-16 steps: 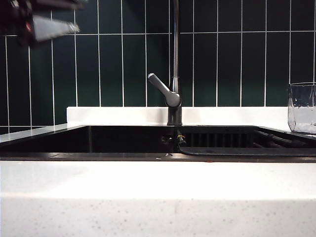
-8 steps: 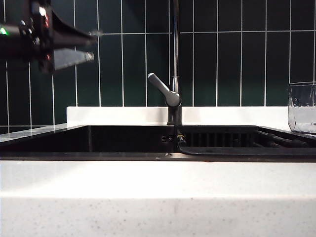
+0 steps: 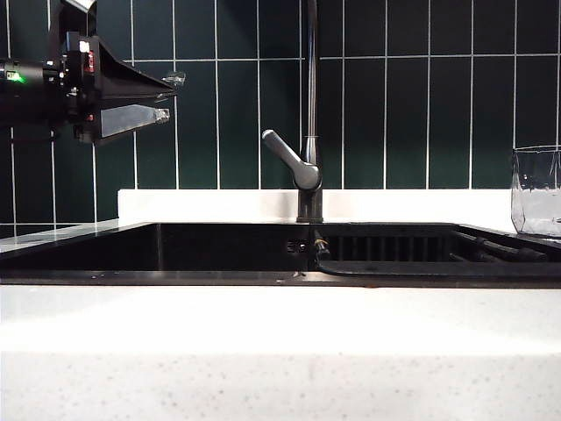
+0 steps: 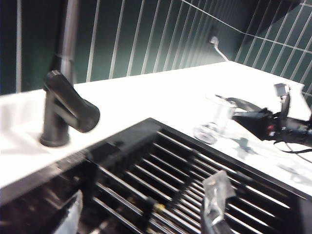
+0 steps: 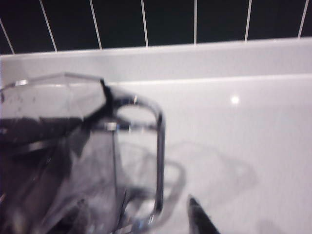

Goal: Pick up the mug next to the sink, go to the faucet to get some water, pour the water into the sink, and finally put the mug back to its place.

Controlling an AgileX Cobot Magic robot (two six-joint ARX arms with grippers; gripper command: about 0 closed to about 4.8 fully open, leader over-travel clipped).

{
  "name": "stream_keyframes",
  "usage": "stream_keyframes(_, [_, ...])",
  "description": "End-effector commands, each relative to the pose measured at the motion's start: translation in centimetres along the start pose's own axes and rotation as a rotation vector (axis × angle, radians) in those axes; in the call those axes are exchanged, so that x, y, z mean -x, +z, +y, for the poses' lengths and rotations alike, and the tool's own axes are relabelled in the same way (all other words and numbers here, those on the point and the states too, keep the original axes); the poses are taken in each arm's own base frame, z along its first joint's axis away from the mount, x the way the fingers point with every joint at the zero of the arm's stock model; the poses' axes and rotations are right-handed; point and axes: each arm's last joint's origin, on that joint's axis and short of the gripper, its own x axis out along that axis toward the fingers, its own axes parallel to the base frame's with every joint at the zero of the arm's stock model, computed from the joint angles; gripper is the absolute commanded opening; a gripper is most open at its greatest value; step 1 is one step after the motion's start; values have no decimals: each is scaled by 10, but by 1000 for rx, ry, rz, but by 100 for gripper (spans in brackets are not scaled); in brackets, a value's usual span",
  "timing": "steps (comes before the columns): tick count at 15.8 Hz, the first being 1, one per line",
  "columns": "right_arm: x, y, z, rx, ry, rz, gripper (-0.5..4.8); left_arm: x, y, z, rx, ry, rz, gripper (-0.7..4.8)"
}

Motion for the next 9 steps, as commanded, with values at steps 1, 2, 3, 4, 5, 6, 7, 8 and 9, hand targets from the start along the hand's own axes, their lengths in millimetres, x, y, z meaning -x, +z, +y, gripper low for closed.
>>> stream_keyframes(1, [-16, 8, -6, 32, 7, -39, 261, -4, 17, 3, -60, -8, -32, 317])
stream_keyframes(2, [-20, 10, -7, 34, 9, -44, 261, -6, 23, 5, -60, -22, -27, 317])
stream_keyframes(3, [-24, 10, -9, 35, 8, -46, 261, -9, 28, 7, -57, -27, -21, 317])
stream_keyframes(4, [-29, 11, -11, 36, 9, -47, 261, -11, 33, 10, -72, -25, -11, 317])
stream_keyframes(5, [-32, 10, -12, 35, 11, -47, 261, -12, 37, 11, -83, -24, -8, 317])
stream_keyframes(6, [-37, 9, -14, 34, 12, -42, 260, -13, 39, 12, -91, -24, -8, 317])
stream_keyframes(7, [-41, 7, -16, 31, 11, -37, 260, -13, 40, 12, -93, -24, -9, 317])
stream_keyframes(8, [-44, 5, -18, 29, 12, -31, 260, -13, 39, 12, -89, -24, -6, 317])
stream_keyframes(9, [-48, 1, -19, 25, 15, -21, 260, -13, 39, 12, -90, -22, -1, 317])
